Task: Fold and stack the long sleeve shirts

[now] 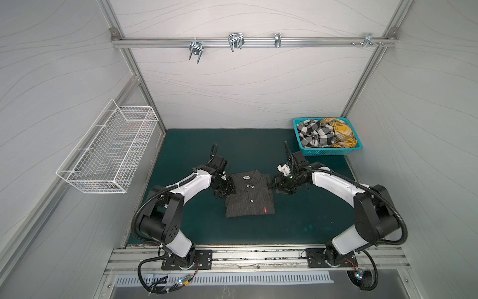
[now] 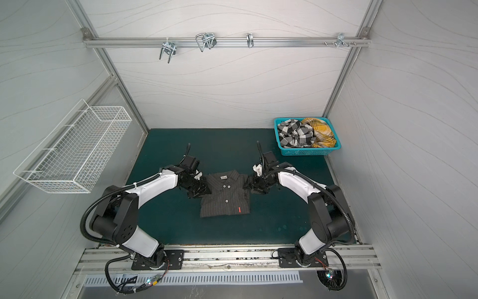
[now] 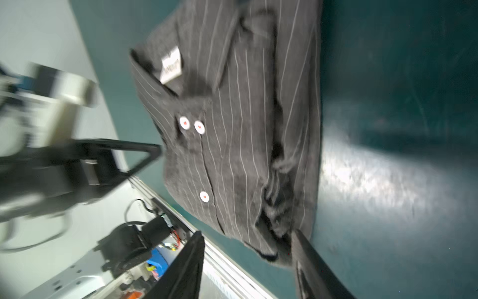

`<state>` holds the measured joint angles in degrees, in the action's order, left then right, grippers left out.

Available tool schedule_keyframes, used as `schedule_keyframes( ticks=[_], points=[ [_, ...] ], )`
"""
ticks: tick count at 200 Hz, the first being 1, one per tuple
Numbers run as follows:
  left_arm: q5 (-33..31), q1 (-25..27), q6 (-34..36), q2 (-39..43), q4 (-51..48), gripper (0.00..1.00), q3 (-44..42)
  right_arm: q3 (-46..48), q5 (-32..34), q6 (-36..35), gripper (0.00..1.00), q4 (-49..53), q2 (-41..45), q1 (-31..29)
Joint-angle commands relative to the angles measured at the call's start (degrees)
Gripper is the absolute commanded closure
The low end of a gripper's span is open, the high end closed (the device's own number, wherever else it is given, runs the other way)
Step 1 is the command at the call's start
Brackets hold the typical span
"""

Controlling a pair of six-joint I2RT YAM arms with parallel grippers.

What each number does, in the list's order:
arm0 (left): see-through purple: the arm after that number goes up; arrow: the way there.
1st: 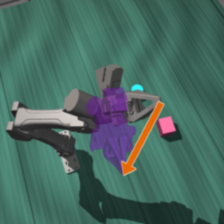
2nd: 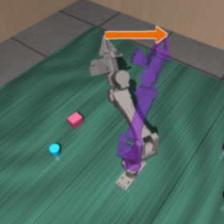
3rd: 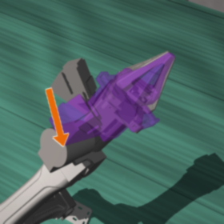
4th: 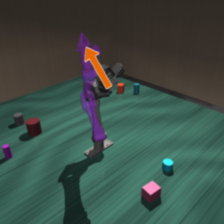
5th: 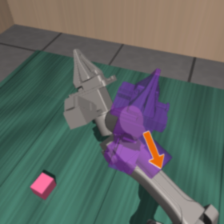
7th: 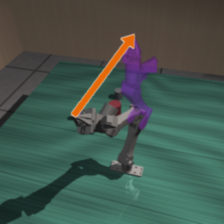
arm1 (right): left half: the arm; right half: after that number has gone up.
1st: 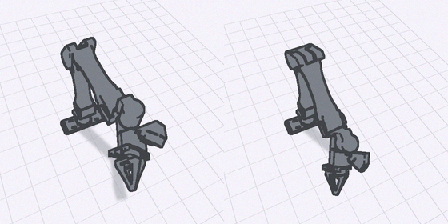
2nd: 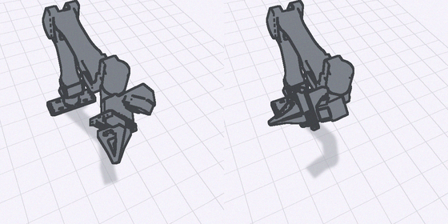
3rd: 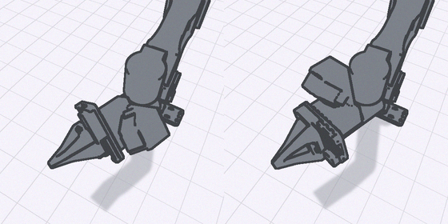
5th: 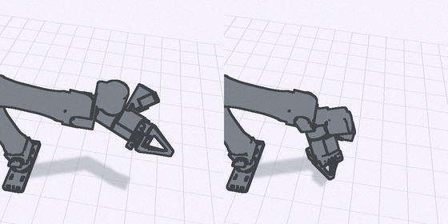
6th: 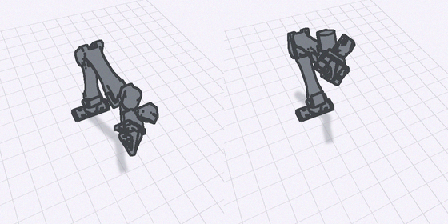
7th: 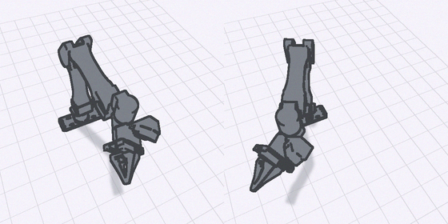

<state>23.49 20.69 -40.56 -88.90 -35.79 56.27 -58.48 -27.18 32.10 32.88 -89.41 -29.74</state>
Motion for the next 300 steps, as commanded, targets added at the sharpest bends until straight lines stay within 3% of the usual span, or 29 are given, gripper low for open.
schedule_keyframes(
  ticks=[1,32,82,128,169,198,223,250,300],
  points=[
    [-3.2,-0.9,1.3,2.9,-5.2,0.84,2.8,-3.7,10.5,-3.4,0.49,11.2,-1.4,-4.4],
    [-1.7,-1.5,1.3,2.9,-4.3,0.89,0.7,-7.0,13.0,-4.1,0.52,12.6,-5.7,-6.2],
    [1.1,-1.6,0.9,-0.4,-0.3,0.91,-2.8,-8.6,11.7,-4.8,0.71,10.5,-10.6,-7.0],
    [1.7,-1.6,1.4,-2.6,0.7,0.94,-3.2,-8.7,11.9,-4.8,0.62,10.4,-9.8,-7.2],
    [1.4,-1.6,2.4,-3.2,0.1,0.96,-1.9,-12.8,21.2,-6.2,0.68,17.6,-5.5,-9.2],
    [1.2,-1.7,2.9,-4.0,0.3,0.98,-0.6,-14.3,13.6,-5.6,0.8,13.4,-5.2,-12.1],
    [1.1,-1.7,3.2,-4.9,0.4,0.99,0.3,-14.0,8.0,-3.8,0.84,8.3,-9.3,-13.0],
    [0.5,-1.8,4.3,-6.8,0.2,0.99,0.7,-13.7,9.9,-2.9,0.89,7.9,-13.5,-11.5],
    [0.4,-1.8,5.0,-10.7,2.2,1.0,-1.2,-6.2,9.6,-3.5,0.89,6.2,-12.3,-7.2]
  ],
)
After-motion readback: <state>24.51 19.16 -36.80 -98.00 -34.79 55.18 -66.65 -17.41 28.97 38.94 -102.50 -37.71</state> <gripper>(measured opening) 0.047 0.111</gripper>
